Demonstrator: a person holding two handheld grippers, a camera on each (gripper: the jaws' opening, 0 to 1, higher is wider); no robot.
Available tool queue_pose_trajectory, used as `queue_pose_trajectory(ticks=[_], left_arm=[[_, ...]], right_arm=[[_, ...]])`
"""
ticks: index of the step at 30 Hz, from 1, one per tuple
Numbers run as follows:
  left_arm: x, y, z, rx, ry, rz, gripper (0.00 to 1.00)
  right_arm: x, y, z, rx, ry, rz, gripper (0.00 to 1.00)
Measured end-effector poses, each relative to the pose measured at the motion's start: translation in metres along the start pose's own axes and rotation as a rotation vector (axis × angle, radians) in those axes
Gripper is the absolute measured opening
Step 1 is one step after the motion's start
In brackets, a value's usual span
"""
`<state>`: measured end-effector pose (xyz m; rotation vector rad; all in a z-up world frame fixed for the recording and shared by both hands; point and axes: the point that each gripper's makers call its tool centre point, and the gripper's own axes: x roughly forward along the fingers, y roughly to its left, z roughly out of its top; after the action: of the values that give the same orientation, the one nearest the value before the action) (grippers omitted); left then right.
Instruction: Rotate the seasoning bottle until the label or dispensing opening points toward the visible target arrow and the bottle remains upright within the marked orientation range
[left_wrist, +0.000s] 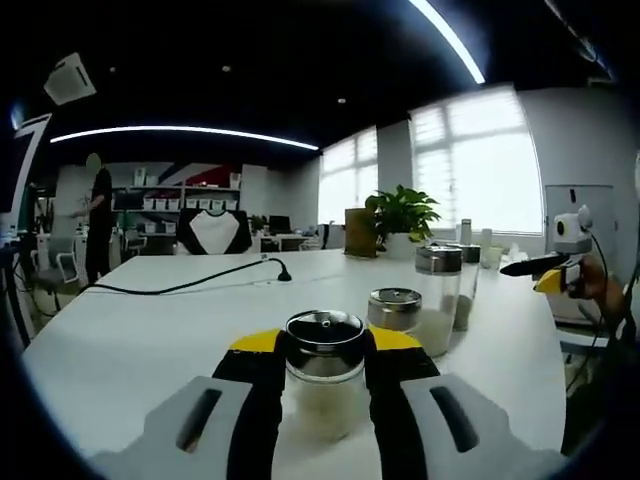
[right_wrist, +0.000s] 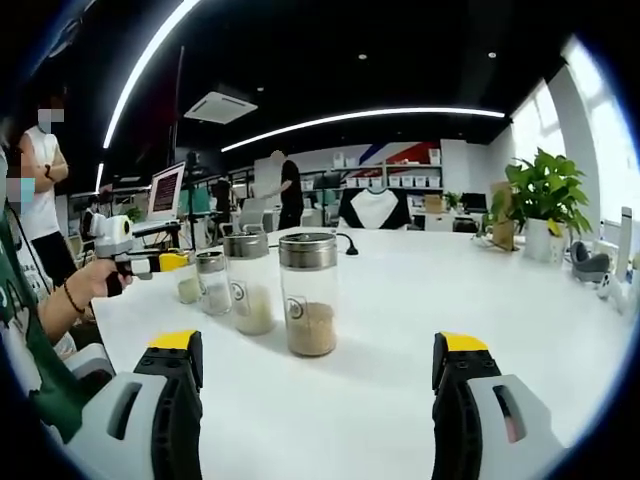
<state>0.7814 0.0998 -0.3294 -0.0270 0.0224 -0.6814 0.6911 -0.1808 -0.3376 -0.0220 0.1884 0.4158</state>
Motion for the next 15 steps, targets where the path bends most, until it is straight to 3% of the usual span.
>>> queue_pose_trajectory(ticks=[3,6,7,11,15], left_arm=[[-0.0009,-0.0012,0.0004,-0.007,-0.003,0.0,0.33],[-0.0023,-0.0009,0.0096,-0.104,-0.083,-0.039,0.38],[-0.0036,-0.0033,0.0092,-0.12,-0.077,-0.06,0.41],[-0.0053,0.0008,0.0012,-0.069,-0.024,-0.076,0.43],[-0.006,-0.003,0.0037,0.008,-0.013,-0.175,0.42]], right_arm=[[0.0004,-0.0006,-0.0012,0.002,0.004,-0.001,0.98],[0.0003,-0.0007,-0.0012,0.002,0.003,-0.001,0.98],[0.0001,-0.0008,-0.0013,0.001,0.003,-0.001,0.98],[-0.0003,-0.0009,-0.001,0.002,0.002,-0.002,0.98],[-0.0009,-0.0013,-0.0003,0.001,-0.002,-0.004,0.98]])
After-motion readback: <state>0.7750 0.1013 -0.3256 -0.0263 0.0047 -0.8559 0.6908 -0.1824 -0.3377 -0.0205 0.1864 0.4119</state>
